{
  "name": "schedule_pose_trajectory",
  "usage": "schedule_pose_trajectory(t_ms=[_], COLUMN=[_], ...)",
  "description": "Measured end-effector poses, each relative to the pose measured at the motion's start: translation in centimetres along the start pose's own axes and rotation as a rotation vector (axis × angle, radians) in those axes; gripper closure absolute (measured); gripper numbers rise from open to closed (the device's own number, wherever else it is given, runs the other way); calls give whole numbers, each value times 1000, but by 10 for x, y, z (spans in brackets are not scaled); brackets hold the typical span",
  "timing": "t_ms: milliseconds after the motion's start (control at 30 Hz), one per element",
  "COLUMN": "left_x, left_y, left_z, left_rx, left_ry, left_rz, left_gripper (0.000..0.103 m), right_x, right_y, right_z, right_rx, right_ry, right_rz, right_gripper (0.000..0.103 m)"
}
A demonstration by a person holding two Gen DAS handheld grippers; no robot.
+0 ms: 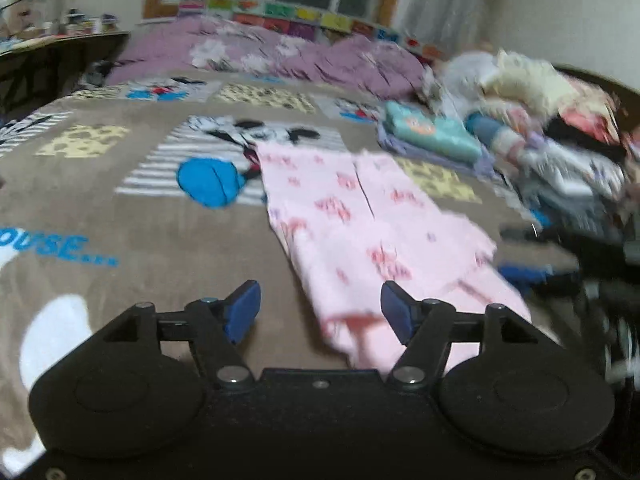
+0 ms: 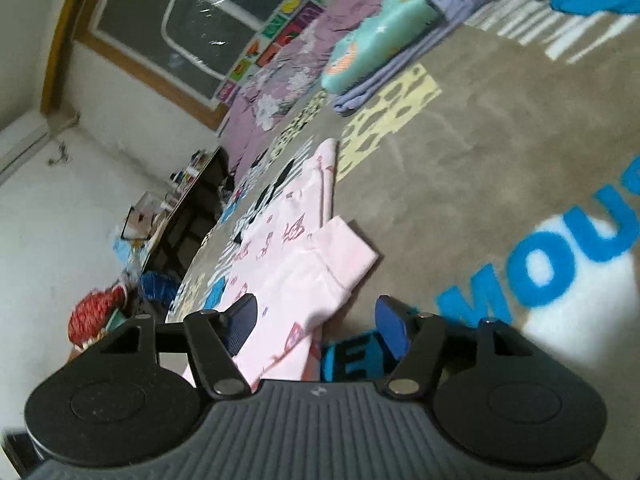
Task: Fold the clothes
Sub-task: 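Lift the garment with the right gripper and fold it over while the left gripper holds it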
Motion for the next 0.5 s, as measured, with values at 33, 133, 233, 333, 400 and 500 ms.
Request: schedule_pose_trajectory(t_ms=[33, 133, 233, 333, 400, 500], left_x=[-1, -4, -7, -13, -15, -21], left_y=[1, 5, 11, 14, 16, 17], left_z=[1, -1, -6, -10, -13, -17], left_rx=[12, 23, 50, 59, 56, 61], left_ry=[12, 20, 6, -2, -8, -4], left_rz=[-24, -52, -101, -146, -163, -190], left_gripper=[37, 37, 37, 37, 37, 37], right_x=[1, 6, 11, 16, 19, 20], right_y=[0, -2, -3, -5, -6, -8], right_z=[-1, -6, -11, -16, -20, -23], right_rx=[0, -10, -26, -41, -51, -65], right_ry=[11, 39, 63, 87, 103, 149], right_rz=[-4, 1, 15, 29, 38, 44], right_gripper=[38, 35, 33, 34, 43, 75])
Point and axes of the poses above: each gripper's, at about its wrist camera, not at the fingertips, and z roughly against the way its jaws point, x to its left, y to its underside, the point moved 1 cm from there along -z, roughly the way its jaws point, and after that the axes turned 12 degrees about y, right-handed, at the moved point
